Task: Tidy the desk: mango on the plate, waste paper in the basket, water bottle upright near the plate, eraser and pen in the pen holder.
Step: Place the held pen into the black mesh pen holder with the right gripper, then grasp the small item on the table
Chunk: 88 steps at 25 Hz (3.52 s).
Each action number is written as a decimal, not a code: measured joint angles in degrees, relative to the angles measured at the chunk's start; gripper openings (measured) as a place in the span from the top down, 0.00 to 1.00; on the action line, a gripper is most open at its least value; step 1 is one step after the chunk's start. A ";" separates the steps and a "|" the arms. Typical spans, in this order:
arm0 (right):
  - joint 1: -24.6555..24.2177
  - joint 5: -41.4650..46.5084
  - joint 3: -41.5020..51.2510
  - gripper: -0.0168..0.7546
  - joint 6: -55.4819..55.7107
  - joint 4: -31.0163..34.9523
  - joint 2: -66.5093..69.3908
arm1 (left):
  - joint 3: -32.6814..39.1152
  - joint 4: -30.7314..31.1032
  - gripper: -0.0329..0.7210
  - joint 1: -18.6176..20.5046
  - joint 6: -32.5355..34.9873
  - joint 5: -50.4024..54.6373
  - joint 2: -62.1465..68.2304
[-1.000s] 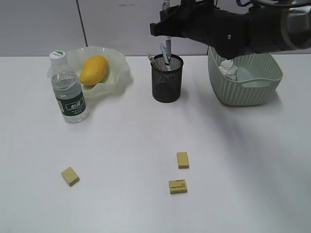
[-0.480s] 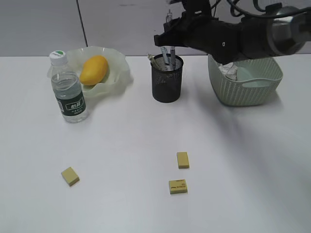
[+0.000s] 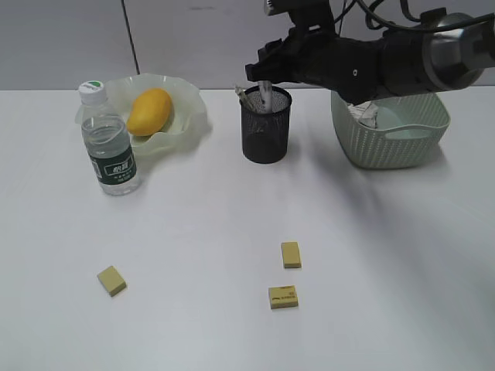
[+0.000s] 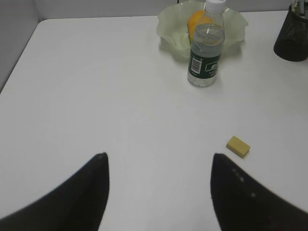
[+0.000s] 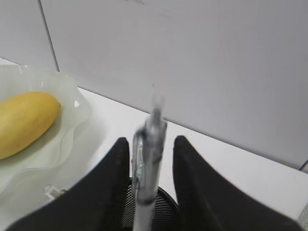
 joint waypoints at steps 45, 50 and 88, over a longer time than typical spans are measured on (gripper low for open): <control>-22.78 88.68 -23.99 0.36 9.50 -12.56 -10.58 | 0.00 0.00 0.29 0.00 0.00 -0.05 0.00; -22.78 88.78 -23.99 0.36 9.30 -8.25 -10.79 | 0.00 0.00 0.29 0.00 0.00 -0.05 0.00; -22.78 88.03 37.77 0.36 6.99 -0.37 -97.43 | 0.00 0.00 0.29 0.00 0.00 -0.05 0.00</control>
